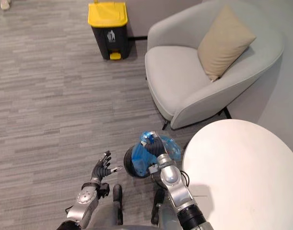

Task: Gather rubbish on tea table into small bin, then transfer packed bag to large trash can.

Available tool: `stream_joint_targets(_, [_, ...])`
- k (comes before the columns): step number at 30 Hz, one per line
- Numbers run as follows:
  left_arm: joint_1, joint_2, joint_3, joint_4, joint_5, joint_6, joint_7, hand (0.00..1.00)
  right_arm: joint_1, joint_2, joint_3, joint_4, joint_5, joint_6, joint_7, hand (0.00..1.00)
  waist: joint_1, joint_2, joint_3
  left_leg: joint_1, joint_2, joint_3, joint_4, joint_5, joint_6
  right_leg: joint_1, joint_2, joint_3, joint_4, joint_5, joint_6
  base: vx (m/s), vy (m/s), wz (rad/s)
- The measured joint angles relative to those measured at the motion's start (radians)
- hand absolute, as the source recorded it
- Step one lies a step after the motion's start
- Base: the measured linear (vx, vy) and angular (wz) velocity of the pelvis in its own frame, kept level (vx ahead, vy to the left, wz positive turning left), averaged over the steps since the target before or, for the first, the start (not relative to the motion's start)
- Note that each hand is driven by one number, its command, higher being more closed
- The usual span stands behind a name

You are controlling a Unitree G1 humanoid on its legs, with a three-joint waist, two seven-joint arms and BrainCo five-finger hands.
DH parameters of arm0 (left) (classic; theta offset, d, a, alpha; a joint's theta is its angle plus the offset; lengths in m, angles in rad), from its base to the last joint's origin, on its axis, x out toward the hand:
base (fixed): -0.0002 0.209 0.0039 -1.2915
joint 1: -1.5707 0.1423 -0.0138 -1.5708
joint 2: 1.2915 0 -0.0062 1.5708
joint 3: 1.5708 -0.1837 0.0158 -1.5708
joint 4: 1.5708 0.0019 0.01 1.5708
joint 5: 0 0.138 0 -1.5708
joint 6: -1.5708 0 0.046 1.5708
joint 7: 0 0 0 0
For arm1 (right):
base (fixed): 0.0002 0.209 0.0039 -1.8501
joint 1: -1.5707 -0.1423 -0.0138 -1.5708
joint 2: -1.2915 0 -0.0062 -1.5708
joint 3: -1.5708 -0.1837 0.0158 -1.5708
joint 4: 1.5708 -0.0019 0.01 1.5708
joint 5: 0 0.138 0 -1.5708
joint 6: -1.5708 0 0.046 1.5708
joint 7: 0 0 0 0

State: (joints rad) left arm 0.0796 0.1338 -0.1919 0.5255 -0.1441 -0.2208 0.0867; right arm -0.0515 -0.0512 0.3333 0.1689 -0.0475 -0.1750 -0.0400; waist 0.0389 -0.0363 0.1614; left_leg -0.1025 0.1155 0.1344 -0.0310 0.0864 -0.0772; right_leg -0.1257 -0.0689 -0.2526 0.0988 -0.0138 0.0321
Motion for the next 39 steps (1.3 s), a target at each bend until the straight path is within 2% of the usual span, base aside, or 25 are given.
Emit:
stream_joint_targets(4, [0.021, -0.001, -0.004, -0.028, 0.013, -0.001, -0.003, 0.0, 0.004, -0.006, 0.002, 0.0, 0.031, -0.003, 0.031, 1.0, -0.001, 0.007, -0.016, 0.032, -0.007, 0.002, -0.013, 0.0, 0.0, 0.036, 0.0, 0.006, -0.031, 0.013, 0.005, 0.02, 0.037, -0.04])
stream_joint_targets(10, [0.058, 0.019, -0.028, -0.154, 0.066, -0.003, -0.02, 0.0, 0.005, -0.067, 0.049, -0.045, 0.101, -0.005, 0.075, 1.0, 0.001, 0.018, -0.033, 0.065, -0.012, 0.002, -0.046, 0.002, 0.004, 0.068, 0.001, 0.012, -0.067, 0.027, 0.013, 0.0, 0.011, -0.01])
stream_joint_targets(20, [0.002, 0.066, -0.104, -0.324, 0.168, -0.037, -0.017, 0.0, -0.05, -0.133, 0.073, -0.078, 0.261, -0.014, 0.126, 1.0, -0.003, 0.027, -0.063, 0.079, -0.012, 0.004, -0.059, 0.003, 0.005, 0.07, 0.009, 0.037, -0.068, 0.028, 0.012, 0.03, 0.001, -0.05])
stream_joint_targets(27, [-0.039, 0.102, -0.149, -0.373, 0.25, -0.051, -0.02, 0.0, -0.118, -0.141, 0.118, -0.078, 0.405, -0.014, 0.166, 1.0, -0.022, 0.028, -0.078, 0.086, -0.01, 0.006, -0.058, 0.003, 0.005, 0.072, 0.011, 0.046, -0.068, 0.03, 0.009, 0.0, 0.001, -0.02])
stream_joint_targets(39, [-0.065, 0.101, -0.212, -0.396, 0.36, -0.052, -0.018, 0.0, -0.159, -0.163, 0.16, -0.154, 0.511, -0.012, 0.2, 1.0, -0.025, 0.031, -0.101, 0.105, -0.005, 0.008, -0.059, 0.002, 0.005, 0.087, 0.018, 0.056, -0.068, 0.031, 0.006, 0.0, -0.001, -0.01])
